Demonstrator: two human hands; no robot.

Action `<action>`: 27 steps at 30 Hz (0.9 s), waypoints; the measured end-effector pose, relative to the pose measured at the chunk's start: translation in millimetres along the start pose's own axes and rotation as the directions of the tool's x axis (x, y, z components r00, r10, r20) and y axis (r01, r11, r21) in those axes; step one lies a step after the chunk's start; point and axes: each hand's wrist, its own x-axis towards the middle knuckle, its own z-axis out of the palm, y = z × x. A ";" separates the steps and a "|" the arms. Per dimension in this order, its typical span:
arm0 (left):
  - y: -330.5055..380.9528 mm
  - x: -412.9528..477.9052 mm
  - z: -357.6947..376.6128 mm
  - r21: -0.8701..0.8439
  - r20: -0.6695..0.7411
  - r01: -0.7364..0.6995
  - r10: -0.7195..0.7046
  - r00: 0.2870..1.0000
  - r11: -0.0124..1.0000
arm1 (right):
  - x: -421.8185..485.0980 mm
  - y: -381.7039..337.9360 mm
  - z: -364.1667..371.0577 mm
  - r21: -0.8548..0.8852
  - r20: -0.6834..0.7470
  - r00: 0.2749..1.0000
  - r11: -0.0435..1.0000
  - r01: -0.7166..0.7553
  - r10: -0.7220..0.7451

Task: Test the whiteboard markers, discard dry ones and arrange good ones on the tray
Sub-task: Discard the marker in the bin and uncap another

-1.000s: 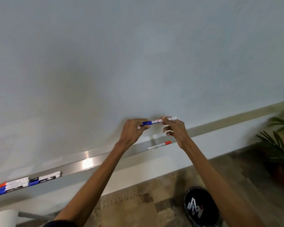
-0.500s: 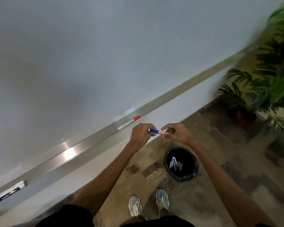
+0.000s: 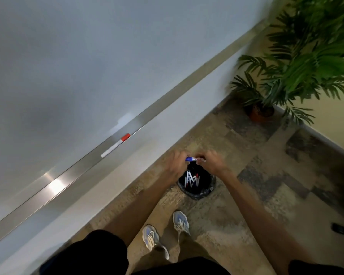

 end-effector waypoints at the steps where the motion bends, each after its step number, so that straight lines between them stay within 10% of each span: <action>1: 0.8 2.5 6.3 0.003 0.011 0.005 -0.005 1.000 1.000 | 0.3 5.4 0.1 -0.005 -0.005 1.000 1.000 -0.004 0.004; 16: -26.8 7.7 4.3 -0.091 -0.253 0.086 -0.107 0.961 0.992 | 29.1 -4.8 3.5 0.074 0.013 1.000 0.997 0.014 -0.015; 27: -101.3 -10.6 -59.7 -0.247 -0.557 0.249 -0.347 0.755 0.937 | 74.6 -111.3 10.9 0.108 -0.066 0.941 0.935 0.337 -0.331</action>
